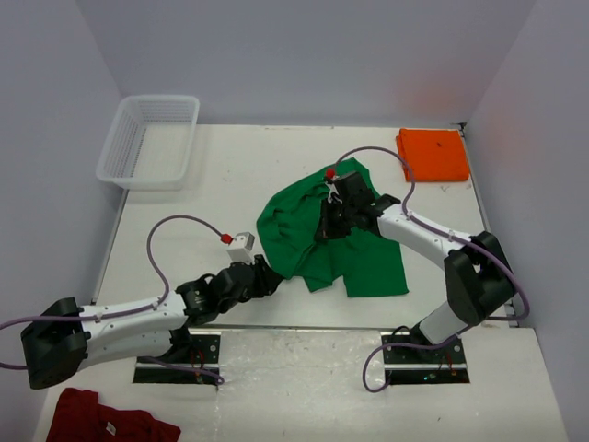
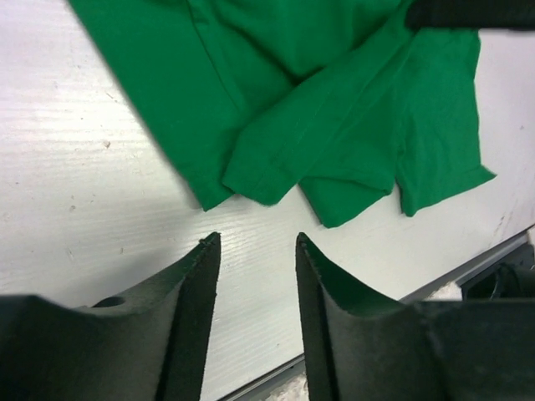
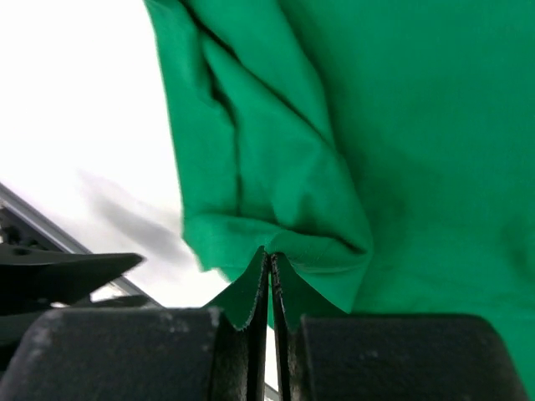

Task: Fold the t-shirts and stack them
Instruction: Flatten out the tshirt

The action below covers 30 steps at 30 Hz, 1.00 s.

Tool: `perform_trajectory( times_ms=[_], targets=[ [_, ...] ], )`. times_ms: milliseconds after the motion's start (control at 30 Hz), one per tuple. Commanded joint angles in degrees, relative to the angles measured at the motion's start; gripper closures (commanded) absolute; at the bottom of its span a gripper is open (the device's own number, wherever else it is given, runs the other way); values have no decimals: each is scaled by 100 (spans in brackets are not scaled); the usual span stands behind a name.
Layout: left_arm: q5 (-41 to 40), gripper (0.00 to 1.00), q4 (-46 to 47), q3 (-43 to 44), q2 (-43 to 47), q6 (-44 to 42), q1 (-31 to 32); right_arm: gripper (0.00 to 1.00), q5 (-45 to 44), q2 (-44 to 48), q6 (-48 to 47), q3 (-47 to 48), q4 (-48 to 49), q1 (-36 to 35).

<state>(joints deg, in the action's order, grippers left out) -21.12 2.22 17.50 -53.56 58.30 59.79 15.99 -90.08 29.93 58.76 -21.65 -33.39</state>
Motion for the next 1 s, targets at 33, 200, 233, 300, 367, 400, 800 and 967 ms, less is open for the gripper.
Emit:
perform_trajectory(
  times_ms=[33, 200, 233, 300, 367, 400, 800, 967],
  targets=[
    [293, 55, 332, 254, -242, -355, 42, 100, 35, 35, -154, 583, -217, -36],
    [372, 48, 411, 403, -523, -530, 42, 100, 124, -185, -128, 795, -261, -36],
    [424, 47, 463, 421, -559, -548, 42, 100, 141, -229, -128, 812, -261, -36],
    [469, 45, 560, 421, -647, -531, 42, 100, 150, -281, -128, 830, -226, -36],
    [486, 44, 797, 421, -752, -522, 42, 100, 211, -334, -119, 830, -208, -36],
    [556, 44, 885, 430, -805, -522, 42, 100, 212, -343, -111, 821, -182, -36],
    [550, 48, 1178, 1282, -2167, -882, 6, 100, 203, -352, -172, 1023, -296, -36],
    [-338, 55, 351, 1774, -2326, -1198, 103, 100, 229, -378, -198, 1023, -279, -36]
  ],
)
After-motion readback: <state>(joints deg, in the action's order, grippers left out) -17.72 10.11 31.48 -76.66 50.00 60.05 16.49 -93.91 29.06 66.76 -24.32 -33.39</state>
